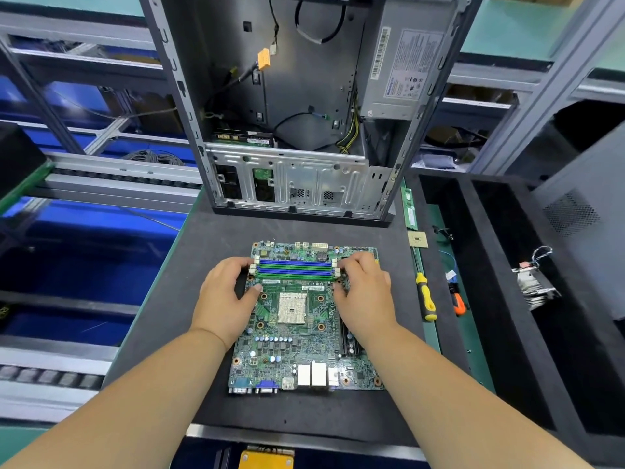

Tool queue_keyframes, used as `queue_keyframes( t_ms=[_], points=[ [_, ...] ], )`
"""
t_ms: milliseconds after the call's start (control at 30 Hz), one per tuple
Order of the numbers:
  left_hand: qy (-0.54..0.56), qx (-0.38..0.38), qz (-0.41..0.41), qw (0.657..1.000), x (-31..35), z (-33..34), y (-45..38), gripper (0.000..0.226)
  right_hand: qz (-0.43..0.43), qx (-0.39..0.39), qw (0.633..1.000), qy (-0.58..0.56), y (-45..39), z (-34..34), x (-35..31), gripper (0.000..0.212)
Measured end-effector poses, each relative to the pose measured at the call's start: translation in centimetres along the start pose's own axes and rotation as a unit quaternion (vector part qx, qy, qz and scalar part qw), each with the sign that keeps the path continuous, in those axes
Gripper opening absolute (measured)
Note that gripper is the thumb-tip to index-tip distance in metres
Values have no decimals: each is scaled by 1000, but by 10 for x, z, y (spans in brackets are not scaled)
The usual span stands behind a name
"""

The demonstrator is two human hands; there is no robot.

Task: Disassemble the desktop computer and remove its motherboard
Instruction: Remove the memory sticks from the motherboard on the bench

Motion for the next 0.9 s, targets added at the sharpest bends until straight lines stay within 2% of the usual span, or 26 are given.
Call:
queue_keyframes(
  t_ms=[233, 467, 767, 900],
  points=[
    [16, 4, -21, 1000, -1, -1, 1, 40, 32, 13, 999, -24, -1, 0, 6, 31],
    [21, 28, -62, 997, -5, -3, 3, 32, 56, 37, 998, 7, 1, -1, 10, 24],
    [9, 28, -44, 999, -1, -4, 4, 31, 51, 48, 998, -1, 2, -4, 8, 20],
    [-1, 23, -25, 999, 1, -3, 4, 31, 20, 54, 998, 16, 4, -4, 3, 21]
  ],
)
Point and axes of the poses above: each hand's wrist, its own y-axis away from the middle knuckle, its own z-axis out of the palm, x = y × z, the point moved 8 cm from there along -y, towards the middle knuckle, and after that the axes turned 12 degrees about -x, right-handed, at the moved point
